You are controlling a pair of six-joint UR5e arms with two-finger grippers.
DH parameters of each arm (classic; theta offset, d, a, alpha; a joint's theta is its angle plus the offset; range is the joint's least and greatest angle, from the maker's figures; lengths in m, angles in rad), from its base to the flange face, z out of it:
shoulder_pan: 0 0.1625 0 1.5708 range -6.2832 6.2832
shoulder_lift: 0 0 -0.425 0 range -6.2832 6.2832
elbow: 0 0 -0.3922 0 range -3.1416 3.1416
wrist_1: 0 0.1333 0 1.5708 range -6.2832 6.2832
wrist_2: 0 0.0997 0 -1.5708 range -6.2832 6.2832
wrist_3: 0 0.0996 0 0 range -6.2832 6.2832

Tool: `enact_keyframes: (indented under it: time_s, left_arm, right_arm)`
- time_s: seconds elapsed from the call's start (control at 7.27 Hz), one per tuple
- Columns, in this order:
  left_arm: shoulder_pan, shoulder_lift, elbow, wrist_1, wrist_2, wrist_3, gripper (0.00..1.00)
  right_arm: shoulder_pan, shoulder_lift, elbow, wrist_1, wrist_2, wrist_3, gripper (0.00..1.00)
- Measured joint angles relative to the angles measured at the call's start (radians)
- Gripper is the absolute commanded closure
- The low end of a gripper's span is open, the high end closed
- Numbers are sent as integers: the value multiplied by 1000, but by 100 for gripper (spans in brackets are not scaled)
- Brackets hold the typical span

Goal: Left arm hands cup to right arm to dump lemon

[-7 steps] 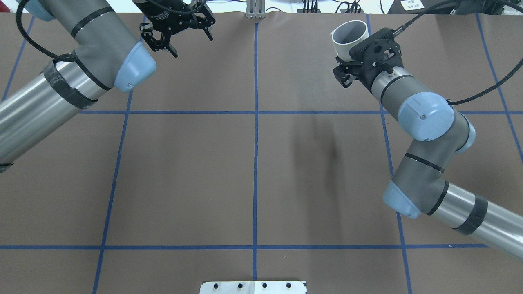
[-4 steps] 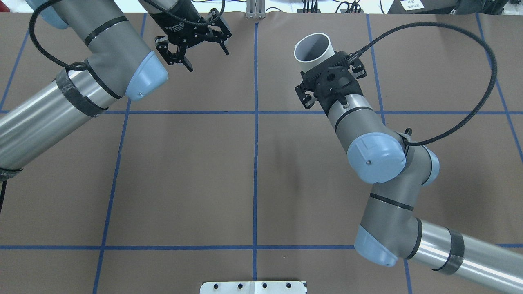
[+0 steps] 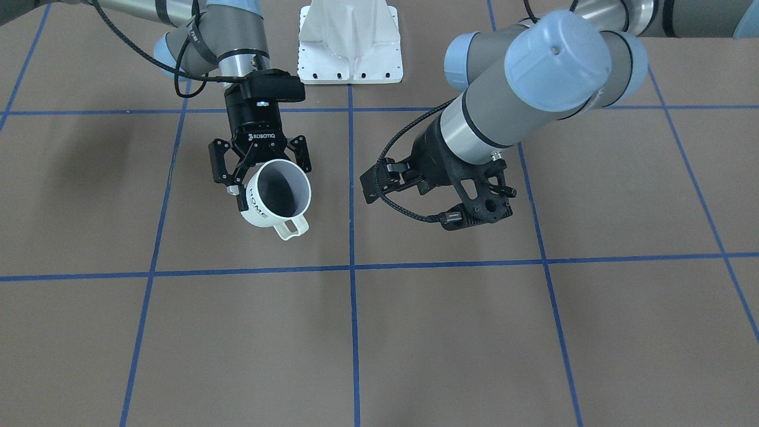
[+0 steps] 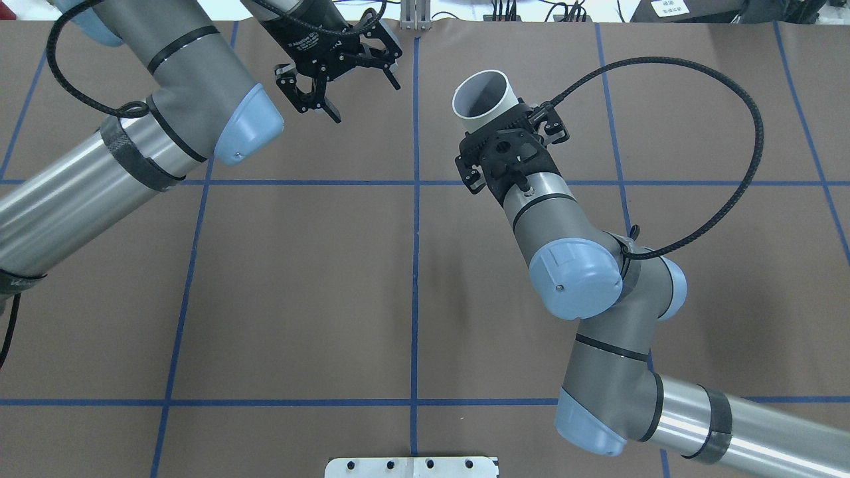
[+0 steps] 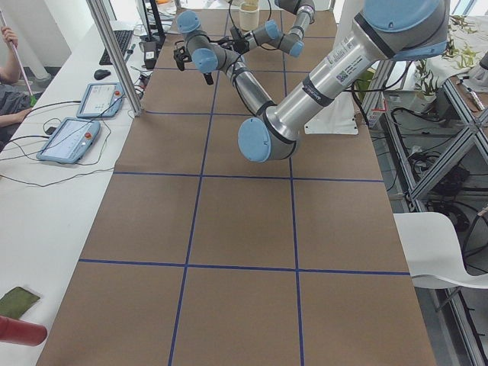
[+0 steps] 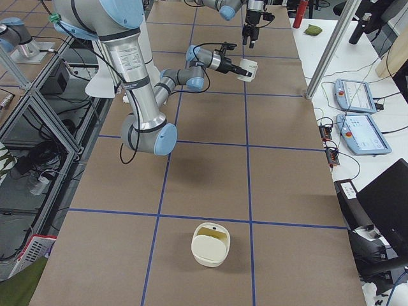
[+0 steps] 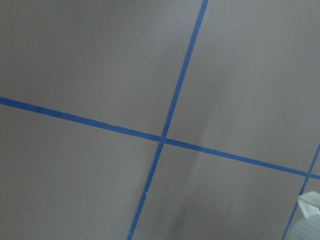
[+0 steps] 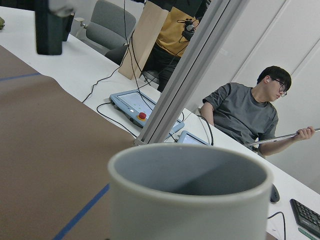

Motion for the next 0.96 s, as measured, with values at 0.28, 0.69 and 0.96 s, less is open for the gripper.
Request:
enact_keyframes:
  time_s: [0.28, 0.69, 0.96]
  left_arm:
    - [27, -2, 1, -89, 0, -51, 0]
    - [65, -39, 12, -133, 3, -83, 0]
    - [80, -80, 66, -158, 7, -85, 0]
  right_arm:
    - [-6, 12, -2, -20, -5, 0, 96]
    - [-14, 13, -4, -23, -12, 0, 96]
    - [-24, 13, -4, -22, -28, 1, 96]
